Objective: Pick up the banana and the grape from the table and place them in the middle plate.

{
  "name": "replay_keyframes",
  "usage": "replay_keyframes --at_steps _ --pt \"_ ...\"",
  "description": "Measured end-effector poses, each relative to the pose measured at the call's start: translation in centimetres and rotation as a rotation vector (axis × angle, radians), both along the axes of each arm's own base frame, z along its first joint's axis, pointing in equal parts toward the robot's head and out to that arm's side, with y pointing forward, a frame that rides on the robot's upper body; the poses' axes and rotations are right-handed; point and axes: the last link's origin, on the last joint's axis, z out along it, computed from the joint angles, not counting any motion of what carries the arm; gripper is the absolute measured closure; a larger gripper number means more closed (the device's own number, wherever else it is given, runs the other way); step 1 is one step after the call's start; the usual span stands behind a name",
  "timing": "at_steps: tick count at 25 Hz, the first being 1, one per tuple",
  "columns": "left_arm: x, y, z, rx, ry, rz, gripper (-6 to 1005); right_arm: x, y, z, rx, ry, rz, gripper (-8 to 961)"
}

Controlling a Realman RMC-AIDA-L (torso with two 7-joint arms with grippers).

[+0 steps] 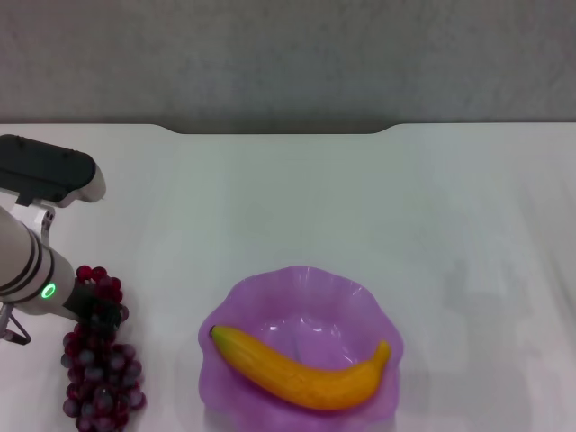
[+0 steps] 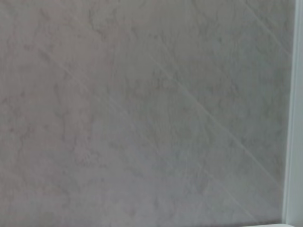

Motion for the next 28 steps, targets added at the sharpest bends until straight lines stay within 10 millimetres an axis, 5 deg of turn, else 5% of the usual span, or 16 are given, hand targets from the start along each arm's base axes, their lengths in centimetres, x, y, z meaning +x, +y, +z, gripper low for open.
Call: replay_keyframes --at_steps 9,28 --pt "-0.1 0.0 0.2 -0.006 0.037 -0.011 699 -0.2 0.0 -0.2 -0.007 0.0 0.005 281" --pt "4.9 -1.6 3.2 0.044 0.024 -0.196 779 -0.2 -0.1 -0.3 -0.008 0.001 0.004 281"
